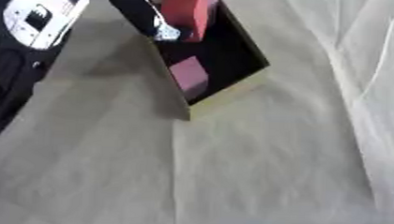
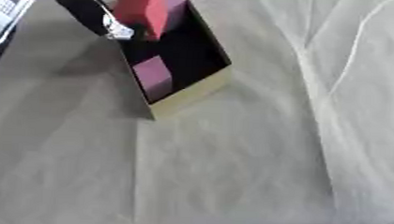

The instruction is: Pick up objects on the table and place them in the box.

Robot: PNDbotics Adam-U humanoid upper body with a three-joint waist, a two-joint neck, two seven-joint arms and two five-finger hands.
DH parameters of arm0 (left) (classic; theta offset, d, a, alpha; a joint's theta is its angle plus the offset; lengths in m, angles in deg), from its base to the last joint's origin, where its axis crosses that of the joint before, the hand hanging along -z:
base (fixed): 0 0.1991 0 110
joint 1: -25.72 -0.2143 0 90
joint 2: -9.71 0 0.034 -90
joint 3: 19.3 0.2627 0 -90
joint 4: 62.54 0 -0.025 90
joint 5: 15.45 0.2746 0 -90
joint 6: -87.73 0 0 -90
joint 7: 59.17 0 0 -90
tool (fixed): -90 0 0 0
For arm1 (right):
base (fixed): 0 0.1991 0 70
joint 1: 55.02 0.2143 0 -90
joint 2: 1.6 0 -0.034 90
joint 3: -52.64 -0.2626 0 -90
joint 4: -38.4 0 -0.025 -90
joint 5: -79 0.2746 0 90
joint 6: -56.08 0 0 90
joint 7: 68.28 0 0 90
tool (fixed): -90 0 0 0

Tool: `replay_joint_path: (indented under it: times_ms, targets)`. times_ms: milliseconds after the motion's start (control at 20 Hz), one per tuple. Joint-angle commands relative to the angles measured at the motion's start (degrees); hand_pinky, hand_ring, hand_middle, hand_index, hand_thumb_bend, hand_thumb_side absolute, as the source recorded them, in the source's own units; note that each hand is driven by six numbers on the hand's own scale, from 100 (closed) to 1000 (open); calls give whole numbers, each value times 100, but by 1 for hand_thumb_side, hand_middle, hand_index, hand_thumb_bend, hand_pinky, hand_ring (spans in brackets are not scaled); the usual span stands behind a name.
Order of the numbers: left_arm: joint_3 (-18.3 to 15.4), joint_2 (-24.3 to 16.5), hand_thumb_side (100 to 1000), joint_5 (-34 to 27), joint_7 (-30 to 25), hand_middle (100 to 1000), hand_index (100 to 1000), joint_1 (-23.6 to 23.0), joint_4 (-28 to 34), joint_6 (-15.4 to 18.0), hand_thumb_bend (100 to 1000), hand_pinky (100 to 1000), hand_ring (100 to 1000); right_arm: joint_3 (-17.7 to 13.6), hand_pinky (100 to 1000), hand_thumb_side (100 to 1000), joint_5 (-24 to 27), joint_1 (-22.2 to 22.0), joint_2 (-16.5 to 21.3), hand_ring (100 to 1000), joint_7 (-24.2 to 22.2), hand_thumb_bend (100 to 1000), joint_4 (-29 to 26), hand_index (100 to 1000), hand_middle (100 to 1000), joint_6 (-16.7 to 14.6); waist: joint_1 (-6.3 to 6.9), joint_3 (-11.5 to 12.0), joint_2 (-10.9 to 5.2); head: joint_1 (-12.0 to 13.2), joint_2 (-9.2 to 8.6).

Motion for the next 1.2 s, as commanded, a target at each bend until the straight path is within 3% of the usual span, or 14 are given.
replay_joint_path:
  times_ms: [50, 200, 400, 650, 900, 1200]
  targets:
    - [-10, -33, 317, 347, 40, 700, 806, 52, -131, 86, 394, 758, 749, -15, 873, 803, 46, 64, 97, 738, -35, 100, -93, 850, 765, -12, 36, 10, -261, -18, 26]
    - [-59, -8, 361, 747, 96, 793, 872, 7, -338, 185, 487, 817, 816, -14, 873, 803, 38, 57, 91, 738, -41, 100, -93, 849, 765, -39, 20, 18, -257, -31, 37]
    - [-121, 8, 400, 1087, 232, 821, 920, -9, -460, 279, 593, 843, 842, -17, 874, 804, 28, 36, 78, 738, -39, 100, -93, 849, 765, -59, -2, 35, -257, -18, 54]
    - [-147, 15, 398, 1228, 386, 821, 927, -16, -428, 347, 613, 844, 843, -8, 874, 805, 28, 19, 71, 738, -54, 100, -93, 849, 765, -54, -23, 55, -264, -4, 65]
    - [-199, -27, 360, 1129, 441, 797, 900, -24, -253, 357, 569, 824, 824, -7, 874, 805, 17, -17, 65, 738, -55, 100, -93, 849, 766, -34, -44, 86, -286, 0, 87]
    - [-363, -451, 319, 980, 427, 793, 895, -20, 187, 173, 562, 824, 821, -54, 874, 803, -12, -202, 133, 739, -10, 100, -93, 849, 767, -17, -71, 291, -447, -47, 209]
